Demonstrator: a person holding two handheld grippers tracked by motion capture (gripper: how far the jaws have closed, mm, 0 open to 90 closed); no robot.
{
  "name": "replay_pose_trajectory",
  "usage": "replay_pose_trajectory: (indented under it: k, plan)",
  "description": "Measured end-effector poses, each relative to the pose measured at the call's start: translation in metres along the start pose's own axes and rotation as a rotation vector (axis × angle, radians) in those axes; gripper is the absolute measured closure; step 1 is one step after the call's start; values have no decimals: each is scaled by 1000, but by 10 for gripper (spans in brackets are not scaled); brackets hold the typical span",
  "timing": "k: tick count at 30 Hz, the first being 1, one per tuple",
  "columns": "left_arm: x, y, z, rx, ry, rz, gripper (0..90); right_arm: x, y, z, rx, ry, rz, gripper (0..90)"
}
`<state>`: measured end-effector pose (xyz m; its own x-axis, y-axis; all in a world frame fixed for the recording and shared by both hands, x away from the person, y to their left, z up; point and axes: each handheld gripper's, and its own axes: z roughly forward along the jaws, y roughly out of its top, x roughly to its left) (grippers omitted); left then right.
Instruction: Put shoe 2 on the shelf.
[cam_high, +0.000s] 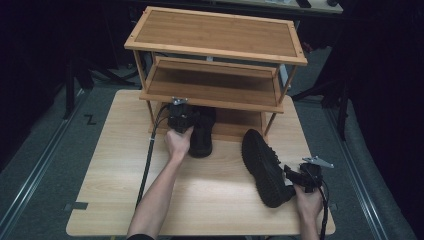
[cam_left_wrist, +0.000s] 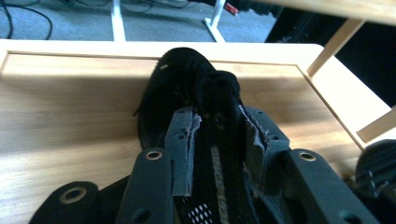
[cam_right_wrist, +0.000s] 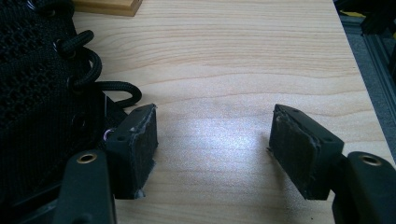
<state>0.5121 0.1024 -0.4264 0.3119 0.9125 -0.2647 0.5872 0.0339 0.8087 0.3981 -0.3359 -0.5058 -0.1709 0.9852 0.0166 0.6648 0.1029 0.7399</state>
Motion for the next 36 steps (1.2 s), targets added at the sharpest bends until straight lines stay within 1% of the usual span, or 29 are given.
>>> replay_pose_trajectory:
  k: [3,6,7,8,9,10,11,12,13,14,15,18,19,21,22,23,24,25,26,27,28,29,31,32,33,36]
  plan:
    - [-2,-1,4,37,3,11,678,0,0,0,-1,0,-1,327]
    - [-3,-2,6,47,3,16,748,0,0,0,-2,1,-2,327]
    - [-3,-2,6,46,-2,6,777,0,0,0,-1,0,-2,327]
    - [-3,-2,6,46,-2,6,804,0,0,0,-1,0,-2,327]
    - [-4,-3,5,31,11,7,833,0,0,0,-1,0,-2,328]
    - [-4,-3,5,31,11,7,854,0,0,0,-1,0,-2,328]
    - [-3,-4,5,24,10,-2,867,0,0,0,-1,0,-1,327]
    - [-1,-6,4,6,1,-31,872,0,0,0,-2,0,-1,328]
    - [0,-7,3,-8,-1,-41,875,0,0,0,-2,0,-1,327]
    - [0,-7,3,-8,-1,-41,877,0,0,0,-2,0,-1,328]
    - [1,-10,3,-38,-3,-63,878,0,0,0,-2,1,-1,328]
    - [2,-12,4,-71,-14,-97,880,0,0,0,-2,1,-1,327]
    - [2,-12,4,-71,-14,-97,880,0,0,0,-1,0,-1,327]
    - [-1,-11,4,-110,-26,-110,881,0,0,0,-1,0,-1,327]
    - [-1,-11,4,-110,-26,-110,881,0,0,0,-1,0,-1,327]
    - [-4,-10,5,-136,-35,-123,881,0,0,0,-2,1,-1,327]
    - [-4,-10,5,-136,-35,-123,881,0,0,0,-2,1,-1,327]
    - [-4,-10,7,-153,-47,-146,881,0,0,0,-2,1,-1,327]
    - [-3,-10,9,-159,-58,-161,881,0,0,0,-1,1,-1,327]
    - [-3,-9,10,-164,-56,-169,881,0,0,0,-1,1,-2,327]
    - [-3,-9,10,-164,-56,-169,881,0,0,0,-1,1,-2,327]
    - [-2,-10,11,-175,-56,-177,881,0,0,0,-1,1,-2,327]
    - [-1,-10,12,-179,-52,-176,880,0,0,0,-1,1,-2,328]
    - [-1,-10,13,-191,-32,-174,879,0,0,0,-1,1,-1,327]
    - [-2,-11,14,-190,-20,-165,878,0,0,0,-1,2,-2,327]
    - [-1,-11,14,-184,-3,-149,874,0,0,0,-1,1,-2,327]
